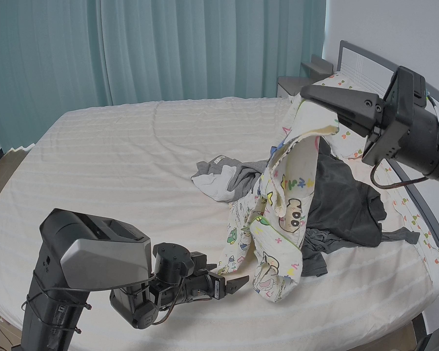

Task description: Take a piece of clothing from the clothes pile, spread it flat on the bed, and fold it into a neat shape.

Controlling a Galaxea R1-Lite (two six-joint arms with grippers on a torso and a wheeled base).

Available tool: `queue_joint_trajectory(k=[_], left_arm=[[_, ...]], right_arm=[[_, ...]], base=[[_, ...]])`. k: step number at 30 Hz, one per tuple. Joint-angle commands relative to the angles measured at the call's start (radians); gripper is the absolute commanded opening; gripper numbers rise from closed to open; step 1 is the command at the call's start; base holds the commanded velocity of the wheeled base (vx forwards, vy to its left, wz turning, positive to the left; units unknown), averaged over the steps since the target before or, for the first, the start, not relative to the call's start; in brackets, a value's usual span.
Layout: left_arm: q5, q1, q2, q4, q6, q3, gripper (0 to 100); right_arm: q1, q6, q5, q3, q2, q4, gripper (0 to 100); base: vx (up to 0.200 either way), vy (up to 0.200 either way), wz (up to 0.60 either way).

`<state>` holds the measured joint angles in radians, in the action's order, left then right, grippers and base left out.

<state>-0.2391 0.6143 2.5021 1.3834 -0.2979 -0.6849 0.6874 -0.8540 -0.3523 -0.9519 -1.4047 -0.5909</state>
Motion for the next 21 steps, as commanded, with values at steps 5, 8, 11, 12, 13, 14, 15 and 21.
queue_joint_trajectory(k=[5, 8, 11, 12, 13, 14, 15, 21], left_arm=[[0.004, -0.011, 0.081, 0.003, -0.003, -0.107, 100], [0.004, -0.011, 0.084, 0.003, -0.006, -0.124, 100], [0.003, -0.018, 0.103, 0.003, -0.007, -0.154, 100], [0.003, -0.018, 0.106, 0.003, -0.007, -0.168, 100], [0.003, -0.024, 0.110, 0.003, -0.009, -0.179, 100], [0.003, -0.027, 0.116, 0.003, -0.007, -0.185, 100], [0.004, -0.028, 0.118, 0.003, -0.006, -0.189, 100], [-0.002, -0.044, 0.121, -0.001, -0.007, -0.228, 100]], right_arm=[[0.020, -0.080, 0.001, -0.036, 0.007, 0.003, 0], [0.026, -0.089, 0.001, -0.028, 0.006, 0.005, 0], [0.029, -0.094, 0.000, -0.027, 0.006, 0.005, 0], [0.030, -0.094, 0.000, -0.027, 0.006, 0.005, 0], [0.040, -0.094, 0.000, -0.025, 0.007, 0.005, 0], [0.043, -0.097, 0.000, -0.022, 0.007, 0.005, 0], [0.044, -0.097, 0.000, -0.021, 0.006, 0.005, 0], [0.047, -0.102, 0.000, -0.019, 0.006, 0.005, 0]], base=[[0.000, 0.000, 0.00], [0.000, 0.000, 0.00], [0.000, 0.000, 0.00], [0.000, 0.000, 0.00], [0.000, 0.000, 0.00], [0.000, 0.000, 0.00], [0.000, 0.000, 0.00], [0.000, 0.000, 0.00]])
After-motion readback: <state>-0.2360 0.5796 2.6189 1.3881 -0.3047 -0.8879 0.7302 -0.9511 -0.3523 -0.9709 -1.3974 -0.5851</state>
